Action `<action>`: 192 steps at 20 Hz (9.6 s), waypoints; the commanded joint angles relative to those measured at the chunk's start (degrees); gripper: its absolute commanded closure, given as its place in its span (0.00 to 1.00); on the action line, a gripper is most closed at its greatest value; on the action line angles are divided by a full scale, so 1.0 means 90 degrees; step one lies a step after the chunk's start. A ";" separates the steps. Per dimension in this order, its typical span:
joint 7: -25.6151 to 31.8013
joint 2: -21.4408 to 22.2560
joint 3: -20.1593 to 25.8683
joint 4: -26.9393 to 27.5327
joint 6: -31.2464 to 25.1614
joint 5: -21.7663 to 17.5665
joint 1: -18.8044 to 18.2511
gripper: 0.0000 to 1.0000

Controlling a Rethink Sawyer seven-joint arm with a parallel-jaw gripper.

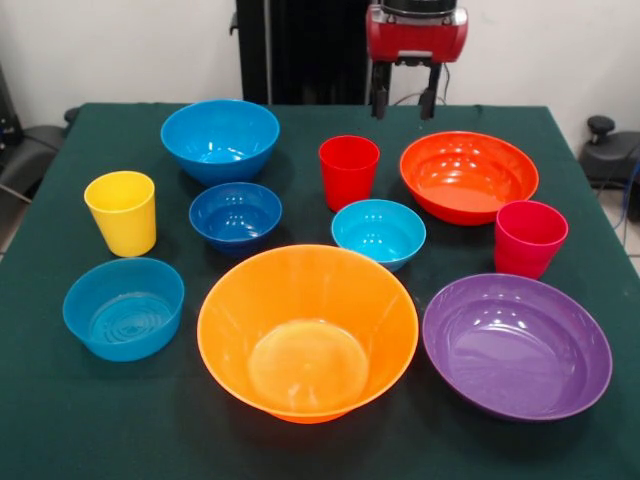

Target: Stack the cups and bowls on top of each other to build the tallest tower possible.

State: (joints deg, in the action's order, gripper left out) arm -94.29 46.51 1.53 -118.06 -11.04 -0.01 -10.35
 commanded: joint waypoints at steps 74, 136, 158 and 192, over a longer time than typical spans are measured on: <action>-0.0886 -0.2298 0.0243 0.1963 0.0294 0.0299 0.0434 0.00; -0.0881 -0.2061 0.0359 0.2387 -0.0277 0.0232 0.0405 0.00; -0.0964 -0.2247 0.0578 0.2368 0.0259 0.0218 0.0293 0.00; -0.0599 -0.2856 0.0649 0.3184 -0.0007 0.0035 0.0117 1.00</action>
State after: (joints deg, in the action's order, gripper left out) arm -95.56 22.67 2.52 -93.80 -11.23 2.28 -8.93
